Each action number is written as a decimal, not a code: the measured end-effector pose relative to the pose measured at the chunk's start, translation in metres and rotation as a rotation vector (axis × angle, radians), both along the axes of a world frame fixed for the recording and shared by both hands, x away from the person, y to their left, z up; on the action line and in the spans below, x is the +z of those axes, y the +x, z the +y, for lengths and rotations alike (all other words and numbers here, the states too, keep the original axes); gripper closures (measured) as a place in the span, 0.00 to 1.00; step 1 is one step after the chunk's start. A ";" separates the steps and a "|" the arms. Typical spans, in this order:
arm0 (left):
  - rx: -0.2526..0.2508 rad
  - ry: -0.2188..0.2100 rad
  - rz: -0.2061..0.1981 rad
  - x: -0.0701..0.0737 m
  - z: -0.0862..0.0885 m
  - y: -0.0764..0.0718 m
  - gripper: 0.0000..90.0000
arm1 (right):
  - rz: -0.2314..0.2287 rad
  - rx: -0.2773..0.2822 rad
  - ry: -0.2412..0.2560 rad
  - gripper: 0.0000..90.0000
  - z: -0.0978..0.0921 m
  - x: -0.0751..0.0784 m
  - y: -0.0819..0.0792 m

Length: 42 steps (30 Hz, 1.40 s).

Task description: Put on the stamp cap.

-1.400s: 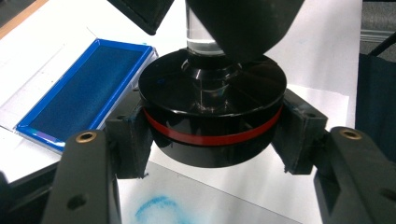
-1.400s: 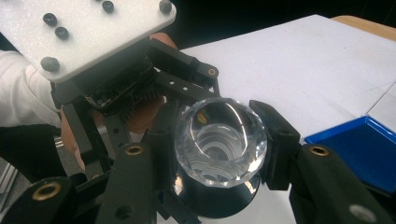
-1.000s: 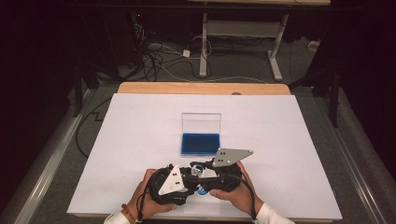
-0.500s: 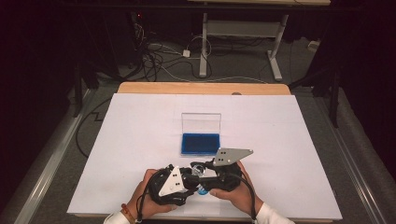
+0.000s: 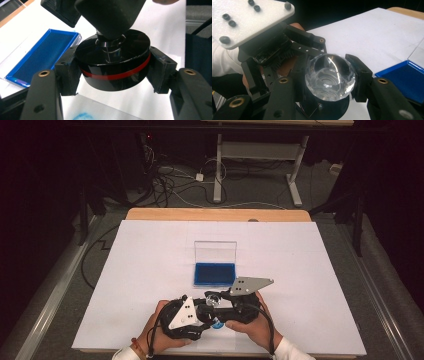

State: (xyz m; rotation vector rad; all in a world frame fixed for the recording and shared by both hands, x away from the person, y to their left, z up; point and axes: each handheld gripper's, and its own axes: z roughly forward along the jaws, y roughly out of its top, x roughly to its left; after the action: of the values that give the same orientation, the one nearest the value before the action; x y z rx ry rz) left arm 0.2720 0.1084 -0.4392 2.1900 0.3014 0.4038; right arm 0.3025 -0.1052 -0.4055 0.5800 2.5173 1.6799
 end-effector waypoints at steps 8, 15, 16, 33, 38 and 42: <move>0.009 -0.047 0.036 -0.003 0.000 0.002 0.29 | -0.038 -0.009 -0.016 0.63 0.001 0.004 -0.003; 0.046 -0.058 0.080 -0.008 0.002 0.007 0.20 | -0.055 -0.024 -0.012 0.63 -0.004 0.008 -0.003; 0.055 -0.053 0.075 -0.008 0.002 0.007 0.20 | -0.051 -0.027 -0.008 0.63 -0.006 0.009 -0.002; 0.153 -0.005 0.016 -0.005 0.045 0.013 0.20 | -0.120 -0.062 -0.067 0.63 -0.028 0.023 -0.002; 0.199 -0.030 0.013 -0.003 0.065 0.014 0.18 | -0.121 -0.077 -0.068 0.63 -0.036 0.027 0.000; 0.228 -0.034 0.014 -0.004 0.078 0.015 0.18 | -0.122 -0.086 -0.077 0.63 -0.041 0.028 0.001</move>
State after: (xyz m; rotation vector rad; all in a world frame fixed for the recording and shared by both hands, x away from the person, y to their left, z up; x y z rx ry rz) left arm 0.2872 0.1860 -0.4436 2.1330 0.5650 0.5053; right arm 0.3032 -0.1462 -0.3772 0.5529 2.4237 1.5327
